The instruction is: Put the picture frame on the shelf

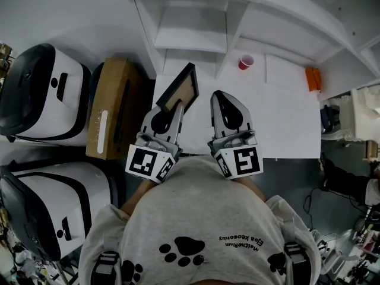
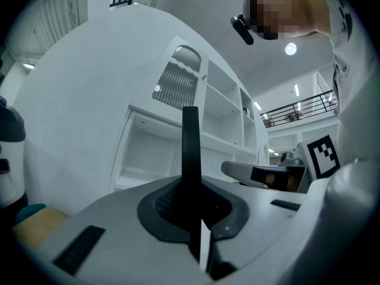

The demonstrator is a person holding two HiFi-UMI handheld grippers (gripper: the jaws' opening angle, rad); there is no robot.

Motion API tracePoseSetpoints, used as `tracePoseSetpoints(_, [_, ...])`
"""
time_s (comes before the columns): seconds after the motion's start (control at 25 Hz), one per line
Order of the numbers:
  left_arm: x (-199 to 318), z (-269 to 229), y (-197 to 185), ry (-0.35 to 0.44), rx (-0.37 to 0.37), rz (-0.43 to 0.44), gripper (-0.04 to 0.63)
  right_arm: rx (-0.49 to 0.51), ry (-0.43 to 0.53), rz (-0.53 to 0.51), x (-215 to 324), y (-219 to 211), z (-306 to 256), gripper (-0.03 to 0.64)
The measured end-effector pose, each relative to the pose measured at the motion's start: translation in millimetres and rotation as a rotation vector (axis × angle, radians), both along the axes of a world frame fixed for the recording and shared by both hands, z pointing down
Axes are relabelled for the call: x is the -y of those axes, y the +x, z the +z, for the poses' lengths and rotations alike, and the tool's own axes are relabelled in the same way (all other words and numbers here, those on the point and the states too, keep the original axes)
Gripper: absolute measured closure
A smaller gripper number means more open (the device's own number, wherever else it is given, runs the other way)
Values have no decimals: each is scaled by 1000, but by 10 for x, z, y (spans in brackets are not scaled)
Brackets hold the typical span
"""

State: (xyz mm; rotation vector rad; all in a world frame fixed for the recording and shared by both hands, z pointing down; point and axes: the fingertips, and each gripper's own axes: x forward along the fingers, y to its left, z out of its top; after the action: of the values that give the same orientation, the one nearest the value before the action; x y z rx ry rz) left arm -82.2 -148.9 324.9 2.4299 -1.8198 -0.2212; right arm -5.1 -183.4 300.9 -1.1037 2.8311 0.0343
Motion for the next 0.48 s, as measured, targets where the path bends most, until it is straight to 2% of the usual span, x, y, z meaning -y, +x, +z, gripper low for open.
tracePoseSetpoints(0.12, [61,23,-82,-16,13,14,568,-9,3,15,29,-31,-18,578])
tracePoseSetpoints(0.48, [276,-35,-262,4,26,27,568,-34,13,40,211,-152,-24,578])
